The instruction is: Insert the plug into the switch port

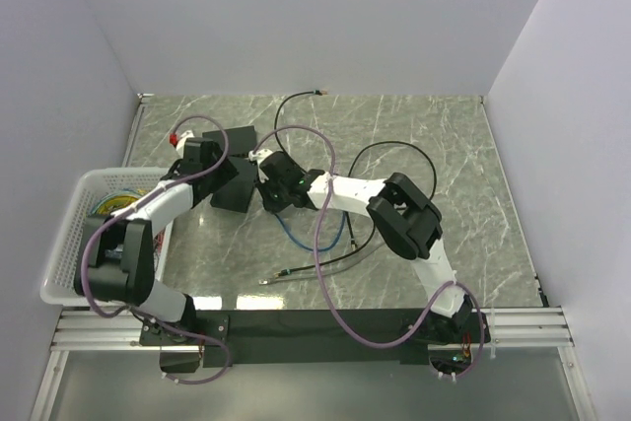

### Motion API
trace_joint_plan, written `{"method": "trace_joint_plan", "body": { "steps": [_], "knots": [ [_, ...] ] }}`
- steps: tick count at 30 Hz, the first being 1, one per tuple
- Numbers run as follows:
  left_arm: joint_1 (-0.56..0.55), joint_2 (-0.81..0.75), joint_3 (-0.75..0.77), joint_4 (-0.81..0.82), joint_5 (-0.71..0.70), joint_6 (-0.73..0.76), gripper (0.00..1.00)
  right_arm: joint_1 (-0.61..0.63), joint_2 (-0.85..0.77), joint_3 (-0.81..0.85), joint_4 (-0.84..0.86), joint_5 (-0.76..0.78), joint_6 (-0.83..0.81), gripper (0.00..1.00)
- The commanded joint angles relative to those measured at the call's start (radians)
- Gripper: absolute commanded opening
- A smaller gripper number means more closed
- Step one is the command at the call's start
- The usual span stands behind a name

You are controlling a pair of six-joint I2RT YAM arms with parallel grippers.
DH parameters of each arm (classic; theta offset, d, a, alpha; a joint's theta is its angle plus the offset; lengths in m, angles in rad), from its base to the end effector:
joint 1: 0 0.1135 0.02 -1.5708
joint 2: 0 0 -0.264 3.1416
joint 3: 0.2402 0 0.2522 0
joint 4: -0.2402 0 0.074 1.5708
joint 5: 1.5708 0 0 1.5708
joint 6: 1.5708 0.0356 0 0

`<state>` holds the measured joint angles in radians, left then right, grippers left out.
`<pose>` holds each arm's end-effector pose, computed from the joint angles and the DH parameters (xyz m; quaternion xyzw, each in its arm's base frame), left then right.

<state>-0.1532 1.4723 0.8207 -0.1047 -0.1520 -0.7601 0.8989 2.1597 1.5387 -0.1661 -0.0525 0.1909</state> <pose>0.3019 -0.0412 0.2004 -0.3023 0.8647 -0.1116 0.3852 0.2961 0.3753 0.1617 -0.3297 0.8631 0.2186 0.3139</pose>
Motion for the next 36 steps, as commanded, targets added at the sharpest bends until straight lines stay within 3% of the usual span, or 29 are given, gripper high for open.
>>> {"method": "trace_joint_plan", "body": {
  "steps": [1,16,28,36],
  "knots": [
    [0.012,0.063,0.072,0.082,-0.05,0.065,0.77,-0.011,0.023,0.061,0.027,0.014,-0.011,0.0],
    [0.029,0.264,0.136,0.243,0.005,0.122,0.7,-0.017,0.095,0.164,0.02,-0.012,-0.019,0.0],
    [-0.002,0.217,0.026,0.31,0.078,0.1,0.67,-0.008,0.089,0.123,0.046,-0.069,-0.004,0.0],
    [-0.103,0.201,-0.02,0.297,0.062,0.067,0.66,0.015,0.071,0.069,0.063,-0.056,-0.004,0.0]
  ]
}}
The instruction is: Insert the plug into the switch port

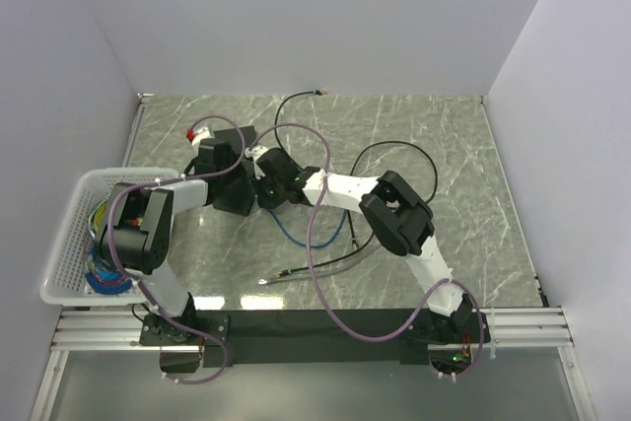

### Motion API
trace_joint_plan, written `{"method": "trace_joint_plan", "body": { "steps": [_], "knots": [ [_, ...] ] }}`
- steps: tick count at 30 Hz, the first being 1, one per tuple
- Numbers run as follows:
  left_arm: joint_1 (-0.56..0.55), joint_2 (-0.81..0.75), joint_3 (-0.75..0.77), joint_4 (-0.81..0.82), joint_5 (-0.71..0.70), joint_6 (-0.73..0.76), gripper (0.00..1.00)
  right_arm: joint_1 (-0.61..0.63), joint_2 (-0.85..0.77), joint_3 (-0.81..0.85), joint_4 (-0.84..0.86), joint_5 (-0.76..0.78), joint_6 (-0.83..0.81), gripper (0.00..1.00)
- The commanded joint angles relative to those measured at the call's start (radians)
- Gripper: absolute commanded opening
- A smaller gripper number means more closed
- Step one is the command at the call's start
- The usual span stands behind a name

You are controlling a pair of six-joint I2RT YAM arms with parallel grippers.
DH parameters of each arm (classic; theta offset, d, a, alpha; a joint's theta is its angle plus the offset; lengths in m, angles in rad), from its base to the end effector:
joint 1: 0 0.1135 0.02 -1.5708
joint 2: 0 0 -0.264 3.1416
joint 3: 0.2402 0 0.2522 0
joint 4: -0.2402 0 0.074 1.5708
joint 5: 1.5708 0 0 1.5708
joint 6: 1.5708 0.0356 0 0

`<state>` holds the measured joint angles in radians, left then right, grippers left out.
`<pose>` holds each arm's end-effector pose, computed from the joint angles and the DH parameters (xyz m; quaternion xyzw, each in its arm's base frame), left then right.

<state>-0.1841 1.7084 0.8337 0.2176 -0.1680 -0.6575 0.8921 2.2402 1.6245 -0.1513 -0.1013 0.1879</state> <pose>0.3410 -0.0574 0.1589 -0.2457 0.8607 -0.1108 0.4320 0.3093 0.3893 0.1521 -0.3356 0.8559 0.2408 0.3111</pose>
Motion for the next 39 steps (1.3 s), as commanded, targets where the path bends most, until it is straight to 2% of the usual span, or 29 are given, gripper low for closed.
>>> {"method": "trace_joint_plan", "body": {
  "steps": [1,4,13,17,23,32,39],
  "knots": [
    [-0.078,-0.036,-0.039,-0.026,0.079,-0.043,0.66,0.028,-0.01,-0.018,0.045,-0.005,-0.002,0.0],
    [-0.103,-0.047,-0.068,-0.021,0.085,-0.06,0.66,0.036,-0.028,-0.047,0.056,0.012,-0.005,0.0],
    [-0.189,-0.141,-0.217,-0.009,0.084,-0.108,0.65,0.074,-0.208,-0.291,0.125,0.052,0.019,0.0],
    [-0.222,-0.242,-0.333,-0.001,0.088,-0.178,0.64,0.123,-0.289,-0.373,0.119,0.089,0.027,0.0],
    [-0.258,-0.372,-0.415,-0.043,0.059,-0.232,0.64,0.182,-0.344,-0.452,0.124,0.137,0.039,0.0],
    [-0.281,-0.46,-0.455,-0.127,0.004,-0.298,0.64,0.183,-0.346,-0.431,0.082,0.169,0.044,0.0],
    [-0.285,-0.449,-0.462,-0.15,-0.021,-0.327,0.64,0.194,-0.357,-0.414,0.061,0.175,0.044,0.0]
  ]
}}
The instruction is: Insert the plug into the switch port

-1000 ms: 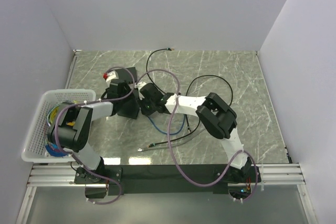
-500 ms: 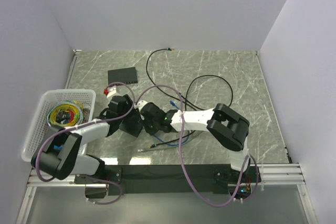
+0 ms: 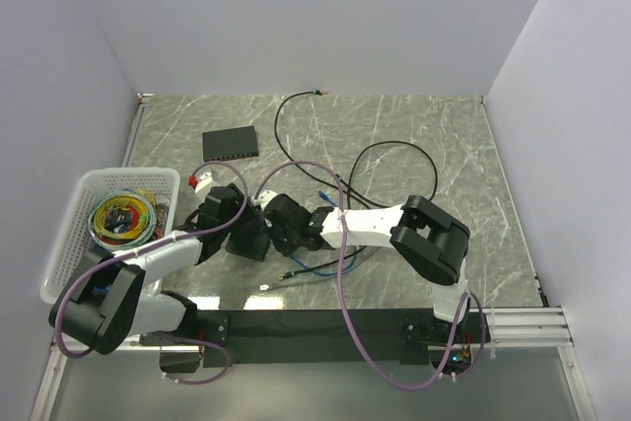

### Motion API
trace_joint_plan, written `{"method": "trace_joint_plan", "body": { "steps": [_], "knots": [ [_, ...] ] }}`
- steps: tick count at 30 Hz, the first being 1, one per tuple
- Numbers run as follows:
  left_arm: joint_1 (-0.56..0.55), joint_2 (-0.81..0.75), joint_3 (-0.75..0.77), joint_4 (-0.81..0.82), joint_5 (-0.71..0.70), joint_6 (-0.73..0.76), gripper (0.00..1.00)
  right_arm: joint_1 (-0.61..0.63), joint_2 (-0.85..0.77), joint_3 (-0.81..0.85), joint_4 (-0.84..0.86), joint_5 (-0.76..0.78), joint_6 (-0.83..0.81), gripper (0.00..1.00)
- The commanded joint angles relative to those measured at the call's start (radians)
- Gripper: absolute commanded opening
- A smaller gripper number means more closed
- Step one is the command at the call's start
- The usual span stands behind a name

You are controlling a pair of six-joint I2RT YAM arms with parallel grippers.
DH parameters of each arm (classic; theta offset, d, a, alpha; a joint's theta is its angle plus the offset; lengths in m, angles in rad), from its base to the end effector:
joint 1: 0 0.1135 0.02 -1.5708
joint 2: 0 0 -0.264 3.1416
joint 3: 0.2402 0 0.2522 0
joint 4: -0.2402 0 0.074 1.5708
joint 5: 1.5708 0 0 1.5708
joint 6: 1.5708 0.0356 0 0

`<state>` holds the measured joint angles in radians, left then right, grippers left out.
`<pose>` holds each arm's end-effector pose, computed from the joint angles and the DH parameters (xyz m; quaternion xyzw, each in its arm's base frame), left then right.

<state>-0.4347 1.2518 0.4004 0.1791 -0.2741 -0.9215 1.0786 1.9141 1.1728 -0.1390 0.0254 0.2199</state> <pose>0.2113 -0.0875 0.1520 -0.2726 0.8517 -0.1740 0.4122 0.1898 0.3520 0.1565 -0.3878 0.8573 0.1951 0.2768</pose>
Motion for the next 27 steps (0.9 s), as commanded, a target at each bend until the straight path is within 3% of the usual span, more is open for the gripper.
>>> {"method": "trace_joint_plan", "body": {
  "steps": [1,27],
  "knots": [
    [-0.035,0.008,-0.031,-0.11,0.084,-0.065,0.64,0.009,-0.029,0.036,0.049,0.047,0.01,0.0],
    [-0.038,-0.023,-0.041,-0.139,0.016,-0.103,0.64,0.067,-0.061,-0.01,0.021,0.126,-0.008,0.0]
  ]
}}
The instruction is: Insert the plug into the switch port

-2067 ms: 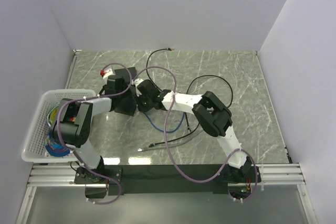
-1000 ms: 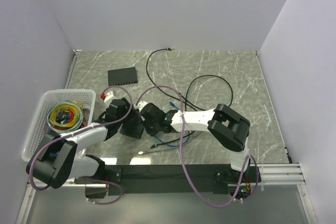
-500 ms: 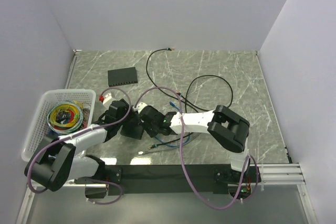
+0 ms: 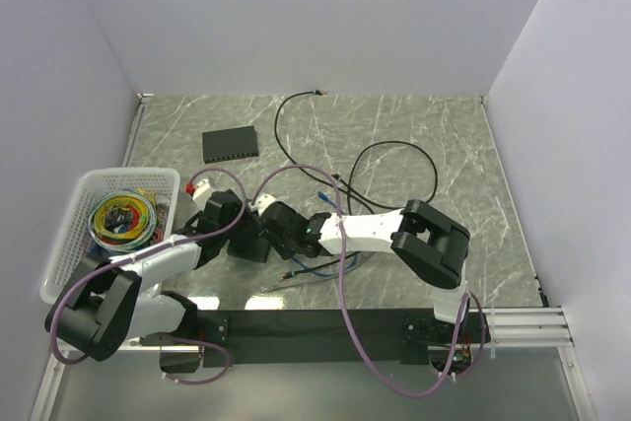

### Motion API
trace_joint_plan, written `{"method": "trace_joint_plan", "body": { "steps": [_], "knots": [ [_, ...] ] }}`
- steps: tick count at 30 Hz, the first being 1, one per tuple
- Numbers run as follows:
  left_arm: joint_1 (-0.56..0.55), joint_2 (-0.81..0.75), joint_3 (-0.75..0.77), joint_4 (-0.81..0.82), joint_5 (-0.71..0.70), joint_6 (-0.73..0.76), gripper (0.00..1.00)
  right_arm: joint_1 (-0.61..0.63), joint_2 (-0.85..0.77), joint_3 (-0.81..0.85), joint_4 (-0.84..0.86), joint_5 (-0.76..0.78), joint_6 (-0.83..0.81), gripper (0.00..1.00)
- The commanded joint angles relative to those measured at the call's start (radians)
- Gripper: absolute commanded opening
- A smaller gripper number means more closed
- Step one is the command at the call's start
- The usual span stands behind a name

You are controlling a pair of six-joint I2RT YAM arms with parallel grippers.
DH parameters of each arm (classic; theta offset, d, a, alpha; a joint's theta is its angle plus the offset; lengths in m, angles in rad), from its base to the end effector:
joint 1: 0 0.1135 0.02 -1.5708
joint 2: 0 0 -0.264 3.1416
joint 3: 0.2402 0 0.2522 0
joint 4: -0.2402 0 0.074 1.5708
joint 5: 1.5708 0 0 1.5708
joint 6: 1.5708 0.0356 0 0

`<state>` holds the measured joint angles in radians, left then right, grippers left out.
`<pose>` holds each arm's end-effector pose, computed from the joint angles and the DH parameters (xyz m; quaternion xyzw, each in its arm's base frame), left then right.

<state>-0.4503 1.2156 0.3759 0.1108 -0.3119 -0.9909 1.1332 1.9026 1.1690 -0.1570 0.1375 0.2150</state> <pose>0.2000 -0.0846 0.1469 -0.3019 0.8519 -0.1598 0.3969 0.1726 0.3574 0.1587 -0.3962 0.8533 0.1571 0.3004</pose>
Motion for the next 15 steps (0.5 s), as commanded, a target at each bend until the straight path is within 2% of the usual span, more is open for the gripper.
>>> {"method": "trace_joint_plan", "body": {
  "steps": [1,15],
  "knots": [
    [-0.022,0.012,-0.017,-0.071,0.053,-0.034,0.64,0.014,-0.047,-0.009,0.037,0.013,-0.002,0.0],
    [-0.022,0.015,-0.012,-0.08,0.034,-0.037,0.64,0.053,-0.076,-0.048,0.056,0.028,0.034,0.0]
  ]
}}
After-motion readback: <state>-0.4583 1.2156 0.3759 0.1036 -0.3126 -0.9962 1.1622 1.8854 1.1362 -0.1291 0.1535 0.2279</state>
